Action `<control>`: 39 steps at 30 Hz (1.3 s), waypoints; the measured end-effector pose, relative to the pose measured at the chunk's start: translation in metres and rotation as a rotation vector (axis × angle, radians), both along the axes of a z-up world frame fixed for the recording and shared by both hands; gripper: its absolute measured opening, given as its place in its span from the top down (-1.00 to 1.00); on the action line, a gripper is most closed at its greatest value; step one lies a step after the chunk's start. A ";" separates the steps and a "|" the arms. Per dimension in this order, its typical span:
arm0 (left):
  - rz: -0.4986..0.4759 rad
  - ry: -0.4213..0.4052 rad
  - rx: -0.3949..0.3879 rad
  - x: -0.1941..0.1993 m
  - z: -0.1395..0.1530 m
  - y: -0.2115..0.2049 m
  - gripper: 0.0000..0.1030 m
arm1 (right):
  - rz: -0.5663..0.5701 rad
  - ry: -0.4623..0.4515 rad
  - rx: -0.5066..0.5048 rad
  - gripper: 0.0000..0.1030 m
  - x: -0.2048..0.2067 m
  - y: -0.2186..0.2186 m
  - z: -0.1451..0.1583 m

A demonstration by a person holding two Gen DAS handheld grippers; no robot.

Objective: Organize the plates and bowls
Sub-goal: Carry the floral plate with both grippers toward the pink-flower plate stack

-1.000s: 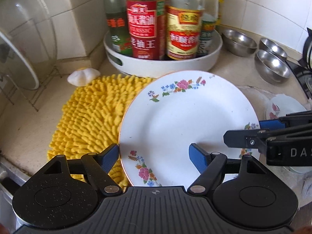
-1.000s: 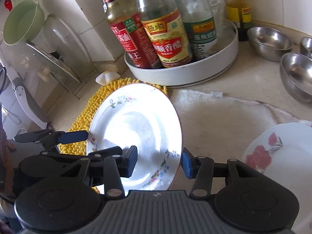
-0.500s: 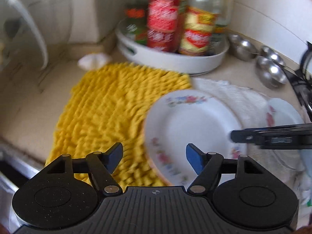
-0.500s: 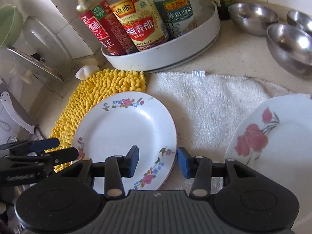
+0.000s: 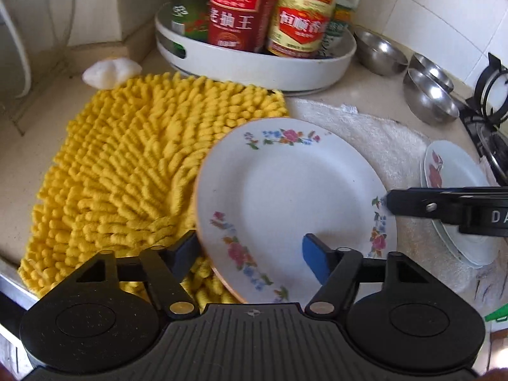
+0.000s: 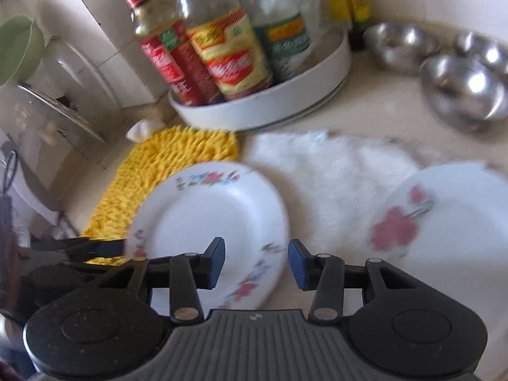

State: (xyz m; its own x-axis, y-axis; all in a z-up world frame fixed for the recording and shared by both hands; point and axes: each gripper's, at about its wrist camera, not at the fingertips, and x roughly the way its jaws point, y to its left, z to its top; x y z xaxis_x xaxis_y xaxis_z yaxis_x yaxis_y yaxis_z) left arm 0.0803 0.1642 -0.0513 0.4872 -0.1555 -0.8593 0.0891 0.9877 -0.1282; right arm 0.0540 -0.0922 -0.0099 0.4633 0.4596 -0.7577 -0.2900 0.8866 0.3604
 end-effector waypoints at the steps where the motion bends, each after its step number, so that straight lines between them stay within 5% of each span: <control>1: 0.001 0.001 0.002 0.001 0.001 0.001 -0.46 | -0.016 0.005 -0.004 -0.20 0.003 -0.004 -0.001; 7: -0.031 -0.001 0.017 0.012 -0.002 -0.007 -0.54 | 0.023 0.099 0.051 -0.28 0.018 0.011 -0.024; 15: -0.032 -0.025 0.074 0.010 0.002 -0.016 -0.60 | 0.043 0.072 0.004 -0.28 0.017 0.022 -0.022; 25: -0.002 -0.078 0.077 0.008 0.026 -0.016 -0.58 | 0.043 0.061 0.078 -0.28 0.017 0.010 -0.001; 39: -0.091 -0.143 0.052 0.007 0.052 -0.063 -0.60 | -0.033 0.005 0.071 -0.28 -0.010 -0.043 0.028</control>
State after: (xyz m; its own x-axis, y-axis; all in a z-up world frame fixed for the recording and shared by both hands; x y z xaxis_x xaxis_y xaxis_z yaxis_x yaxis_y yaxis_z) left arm 0.0874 0.1014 0.0009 0.5913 -0.1616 -0.7901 0.1918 0.9798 -0.0569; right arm 0.0439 -0.1349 0.0181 0.4753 0.4972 -0.7259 -0.2594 0.8675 0.4244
